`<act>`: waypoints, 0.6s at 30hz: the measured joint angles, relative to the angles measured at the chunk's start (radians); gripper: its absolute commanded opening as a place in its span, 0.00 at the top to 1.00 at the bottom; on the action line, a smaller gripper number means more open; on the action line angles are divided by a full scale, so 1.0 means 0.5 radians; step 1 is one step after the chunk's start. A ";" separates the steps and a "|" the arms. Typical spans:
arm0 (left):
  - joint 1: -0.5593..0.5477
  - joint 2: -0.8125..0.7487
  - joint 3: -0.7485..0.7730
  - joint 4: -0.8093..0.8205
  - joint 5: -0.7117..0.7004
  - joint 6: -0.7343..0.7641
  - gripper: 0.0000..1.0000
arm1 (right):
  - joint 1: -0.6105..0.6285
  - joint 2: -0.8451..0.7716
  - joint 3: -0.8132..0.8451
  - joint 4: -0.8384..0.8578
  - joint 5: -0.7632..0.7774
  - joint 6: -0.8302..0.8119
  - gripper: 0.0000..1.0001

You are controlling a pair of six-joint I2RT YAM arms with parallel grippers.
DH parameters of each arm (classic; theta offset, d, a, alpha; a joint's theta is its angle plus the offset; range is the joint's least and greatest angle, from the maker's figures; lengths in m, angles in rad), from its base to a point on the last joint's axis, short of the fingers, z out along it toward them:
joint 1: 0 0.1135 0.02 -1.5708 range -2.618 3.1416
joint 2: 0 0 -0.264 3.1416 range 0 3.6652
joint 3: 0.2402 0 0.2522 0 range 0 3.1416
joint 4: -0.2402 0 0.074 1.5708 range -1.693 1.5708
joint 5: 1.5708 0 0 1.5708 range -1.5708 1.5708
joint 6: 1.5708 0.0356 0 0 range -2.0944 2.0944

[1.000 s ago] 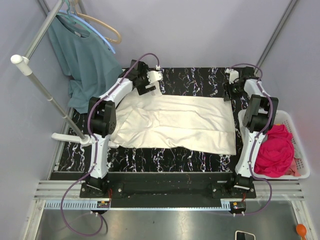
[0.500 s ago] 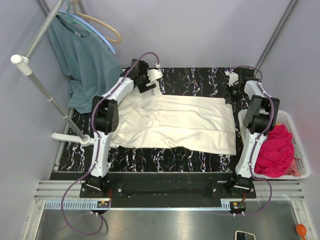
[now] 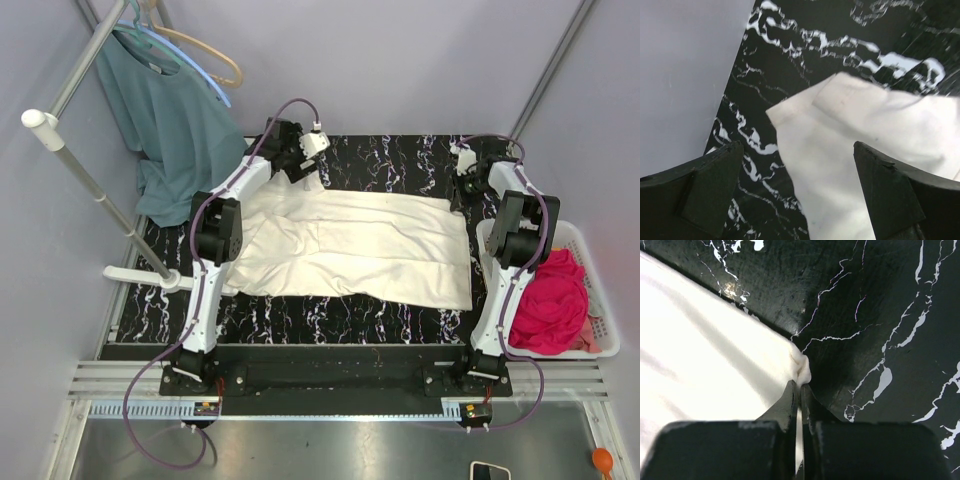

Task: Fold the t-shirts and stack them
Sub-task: Fold the tshirt

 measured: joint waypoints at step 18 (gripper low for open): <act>0.003 0.036 0.051 0.072 0.324 -0.208 0.03 | 0.012 -0.082 -0.126 -0.021 0.005 -0.002 1.00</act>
